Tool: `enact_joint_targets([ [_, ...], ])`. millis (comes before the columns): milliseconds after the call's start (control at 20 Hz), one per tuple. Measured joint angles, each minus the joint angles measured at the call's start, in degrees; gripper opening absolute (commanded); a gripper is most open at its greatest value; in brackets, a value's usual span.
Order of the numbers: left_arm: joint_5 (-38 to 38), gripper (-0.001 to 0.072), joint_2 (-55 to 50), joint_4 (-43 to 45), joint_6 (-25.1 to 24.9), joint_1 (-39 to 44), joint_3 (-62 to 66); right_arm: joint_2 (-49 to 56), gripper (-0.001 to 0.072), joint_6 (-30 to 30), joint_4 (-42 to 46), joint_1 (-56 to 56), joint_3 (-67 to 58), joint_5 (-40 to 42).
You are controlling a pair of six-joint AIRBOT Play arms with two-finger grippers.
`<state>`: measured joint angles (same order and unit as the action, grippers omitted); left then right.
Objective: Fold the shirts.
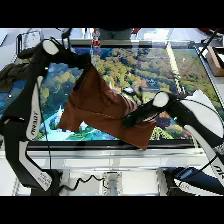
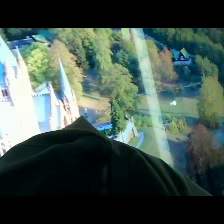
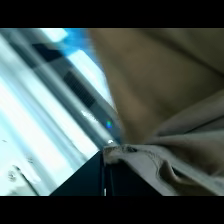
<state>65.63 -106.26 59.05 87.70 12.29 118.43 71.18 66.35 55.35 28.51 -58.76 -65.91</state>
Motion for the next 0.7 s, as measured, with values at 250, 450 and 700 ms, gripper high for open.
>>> enact_joint_targets([
  [250, 0.5, 0.001, -2.8, -0.7, -0.4, 5.1, 1.4, 1.2, 0.0024, 0.8, -1.7, 5.6, 0.6, 3.7],
  [450, 0.6, 0.001, -3.4, -0.4, -0.7, 6.1, 1.7, 1.4, 0.0024, 1.0, -1.5, 6.5, 0.7, 4.3],
  [700, 0.9, 0.0011, -2.7, 1.7, -0.5, 3.8, 1.7, 1.5, 0.0024, 4.1, 6.8, 6.7, 0.7, 4.6],
])
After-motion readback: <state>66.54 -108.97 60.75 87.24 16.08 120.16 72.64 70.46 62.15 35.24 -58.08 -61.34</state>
